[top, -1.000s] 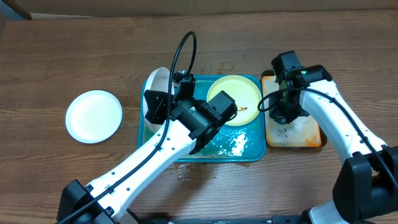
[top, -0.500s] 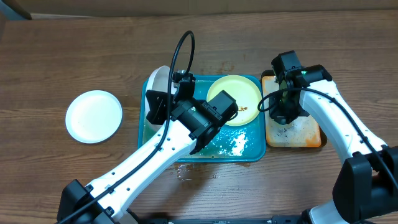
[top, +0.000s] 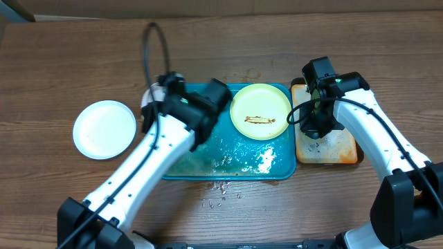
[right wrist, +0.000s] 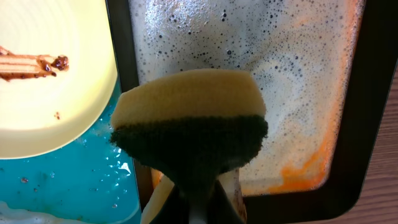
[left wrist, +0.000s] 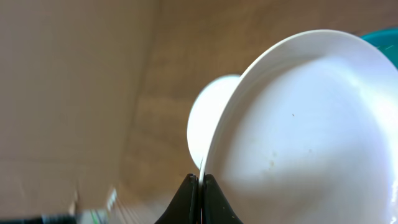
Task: Clean dirty plates on tray and stack at the side
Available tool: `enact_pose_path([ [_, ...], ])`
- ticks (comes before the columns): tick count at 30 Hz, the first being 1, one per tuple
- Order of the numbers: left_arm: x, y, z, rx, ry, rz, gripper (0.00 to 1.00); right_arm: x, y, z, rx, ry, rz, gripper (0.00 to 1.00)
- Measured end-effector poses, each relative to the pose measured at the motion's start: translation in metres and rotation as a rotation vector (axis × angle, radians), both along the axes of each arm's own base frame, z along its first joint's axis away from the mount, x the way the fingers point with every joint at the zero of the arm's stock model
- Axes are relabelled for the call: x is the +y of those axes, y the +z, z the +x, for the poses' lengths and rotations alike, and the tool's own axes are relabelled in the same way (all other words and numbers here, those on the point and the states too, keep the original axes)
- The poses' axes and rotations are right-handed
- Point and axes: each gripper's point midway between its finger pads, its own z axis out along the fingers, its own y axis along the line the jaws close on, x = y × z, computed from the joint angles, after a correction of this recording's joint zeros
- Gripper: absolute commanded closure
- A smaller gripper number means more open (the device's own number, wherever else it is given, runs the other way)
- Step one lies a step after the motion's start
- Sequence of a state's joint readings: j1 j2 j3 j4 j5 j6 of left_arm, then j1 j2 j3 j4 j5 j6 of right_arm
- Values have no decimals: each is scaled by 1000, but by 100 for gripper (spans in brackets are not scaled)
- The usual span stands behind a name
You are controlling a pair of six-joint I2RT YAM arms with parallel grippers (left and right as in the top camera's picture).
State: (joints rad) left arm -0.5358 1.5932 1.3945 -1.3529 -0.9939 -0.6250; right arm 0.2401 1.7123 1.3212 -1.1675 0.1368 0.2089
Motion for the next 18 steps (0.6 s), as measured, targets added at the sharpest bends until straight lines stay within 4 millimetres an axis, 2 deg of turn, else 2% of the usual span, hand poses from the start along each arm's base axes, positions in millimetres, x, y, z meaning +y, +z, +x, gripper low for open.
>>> enact_pose_path([
  [11,77,-51,12,104,246,-441,96,0,0,0,1,0,-1,96],
  [14,98,-58,16,95,279,-557,96,0,0,0,1,0,-1,96],
  [18,136,-63,13,39,358,-706,96,0,0,0,1,0,-1,96],
])
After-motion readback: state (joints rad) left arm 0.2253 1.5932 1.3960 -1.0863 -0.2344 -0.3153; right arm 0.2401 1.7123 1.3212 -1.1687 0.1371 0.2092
